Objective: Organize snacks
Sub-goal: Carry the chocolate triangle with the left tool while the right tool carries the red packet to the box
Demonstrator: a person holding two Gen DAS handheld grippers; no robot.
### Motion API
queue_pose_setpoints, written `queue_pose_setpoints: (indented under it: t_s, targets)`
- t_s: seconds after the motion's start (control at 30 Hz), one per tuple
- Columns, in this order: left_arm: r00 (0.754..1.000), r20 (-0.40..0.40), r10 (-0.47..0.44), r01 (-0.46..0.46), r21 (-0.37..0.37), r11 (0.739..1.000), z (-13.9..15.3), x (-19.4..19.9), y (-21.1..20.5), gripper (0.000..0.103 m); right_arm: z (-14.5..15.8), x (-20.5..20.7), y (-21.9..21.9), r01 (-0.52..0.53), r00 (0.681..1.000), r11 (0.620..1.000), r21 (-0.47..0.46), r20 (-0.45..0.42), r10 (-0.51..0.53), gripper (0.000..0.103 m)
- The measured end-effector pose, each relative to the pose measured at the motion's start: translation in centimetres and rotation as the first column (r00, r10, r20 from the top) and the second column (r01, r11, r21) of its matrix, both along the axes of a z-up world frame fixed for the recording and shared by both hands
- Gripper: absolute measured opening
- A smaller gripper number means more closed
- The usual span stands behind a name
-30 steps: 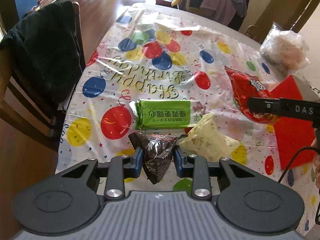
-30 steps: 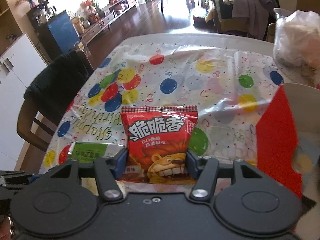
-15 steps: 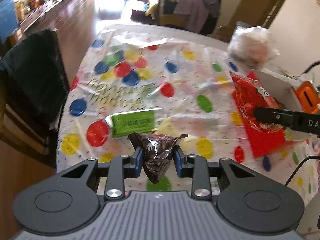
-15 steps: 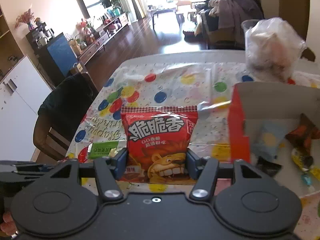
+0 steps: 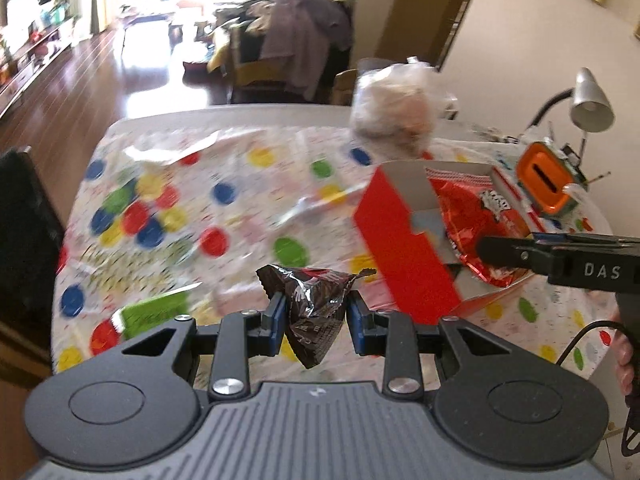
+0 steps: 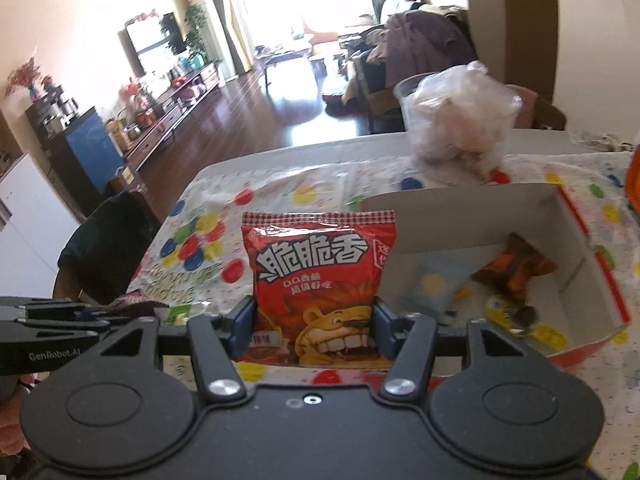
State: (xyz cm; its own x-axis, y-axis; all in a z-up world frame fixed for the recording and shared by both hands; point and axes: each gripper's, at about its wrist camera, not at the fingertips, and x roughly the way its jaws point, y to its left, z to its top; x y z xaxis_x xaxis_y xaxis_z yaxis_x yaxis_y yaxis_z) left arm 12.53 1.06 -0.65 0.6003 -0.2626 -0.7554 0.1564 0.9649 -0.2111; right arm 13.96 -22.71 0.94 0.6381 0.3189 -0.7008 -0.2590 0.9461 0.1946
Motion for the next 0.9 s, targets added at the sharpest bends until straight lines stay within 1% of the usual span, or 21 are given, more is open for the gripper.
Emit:
queue_pose_setpoints:
  t_s: [0.23, 0.43, 0.67, 0.8, 0.9]
  targets:
    - [0.999, 0.012, -0.045, 0.045, 0.013, 0.999, 1.0, 2.0, -5.2, 0.031, 0.3, 0.6, -4.9, 0.039, 0.999, 0.999, -0.006, 0.014, -0.039, 0.058]
    - [0.998, 0.008, -0.056, 0.056, 0.030, 0.998, 1.2, 3.4, -9.7, 0.031, 0.1, 1.7, -9.2, 0.053, 0.999, 0.999, -0.002, 0.004, -0.053, 0.058]
    - [0.998, -0.008, -0.063, 0.063, 0.056, 0.996, 0.7, 5.4, -14.6, 0.031, -0.6, 3.1, -13.9, 0.055, 0.998, 0.998, -0.008, -0.013, -0.056, 0.058]
    - [0.998, -0.014, -0.053, 0.054, 0.071, 0.996, 0.3, 6.7, -16.6, 0.031, -1.3, 4.0, -16.4, 0.059, 0.998, 0.998, -0.016, -0.022, -0.059, 0.058]
    - [0.999, -0.036, -0.040, 0.043, 0.073, 0.996, -0.1, 7.8, -17.7, 0.031, -1.9, 4.6, -17.9, 0.059, 0.998, 0.998, -0.023, -0.034, -0.060, 0.058]
